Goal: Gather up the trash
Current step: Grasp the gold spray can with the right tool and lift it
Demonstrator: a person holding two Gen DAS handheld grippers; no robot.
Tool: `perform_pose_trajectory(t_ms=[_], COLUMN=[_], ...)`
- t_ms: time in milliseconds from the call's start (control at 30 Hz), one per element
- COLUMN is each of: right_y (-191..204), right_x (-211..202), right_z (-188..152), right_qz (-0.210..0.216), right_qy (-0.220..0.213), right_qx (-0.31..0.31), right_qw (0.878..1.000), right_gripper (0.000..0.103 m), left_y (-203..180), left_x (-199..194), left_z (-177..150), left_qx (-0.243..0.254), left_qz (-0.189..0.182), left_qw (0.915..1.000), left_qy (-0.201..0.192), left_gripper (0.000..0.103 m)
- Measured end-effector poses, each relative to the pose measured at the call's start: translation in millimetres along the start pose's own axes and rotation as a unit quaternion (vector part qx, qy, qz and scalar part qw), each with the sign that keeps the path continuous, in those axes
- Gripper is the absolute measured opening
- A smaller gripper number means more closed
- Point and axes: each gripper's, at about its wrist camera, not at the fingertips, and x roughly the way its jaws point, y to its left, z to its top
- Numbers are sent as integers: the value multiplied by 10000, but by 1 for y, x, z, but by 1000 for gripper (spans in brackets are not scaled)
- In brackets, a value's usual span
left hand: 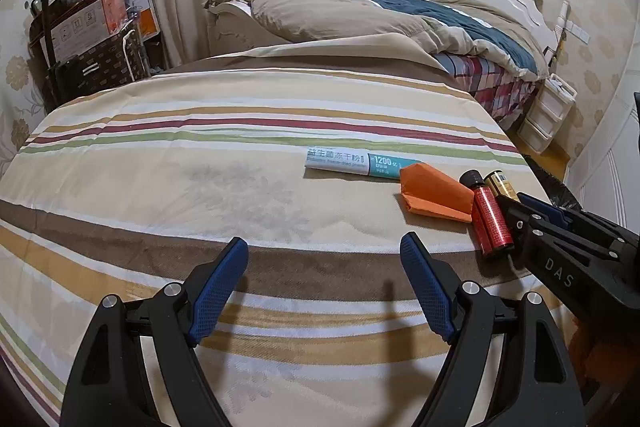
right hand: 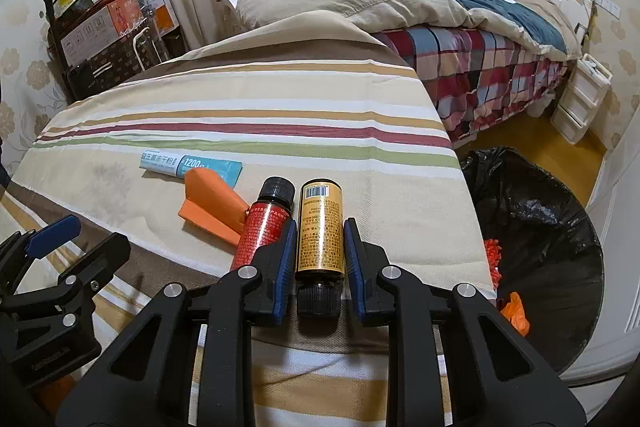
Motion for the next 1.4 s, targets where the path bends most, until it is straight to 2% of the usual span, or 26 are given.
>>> perform_pose_trajectory(t_ms=[1233,1400], right_y=[16,13], right_x=[0,-5], right_z=[-4,-7], right_qz=[236,141], right_qy=[22,6], right_qx=[-150,-158], right_qw=[9996,9998], right_gripper=[23,23], left_y=[-5,-5], left_x=[12,11], left_z=[11,9], left_qx=[-94,-70], left_qz=[-99,-68], left_qw=[9999,9999], left_qy=[105,123], left_gripper=[79,79])
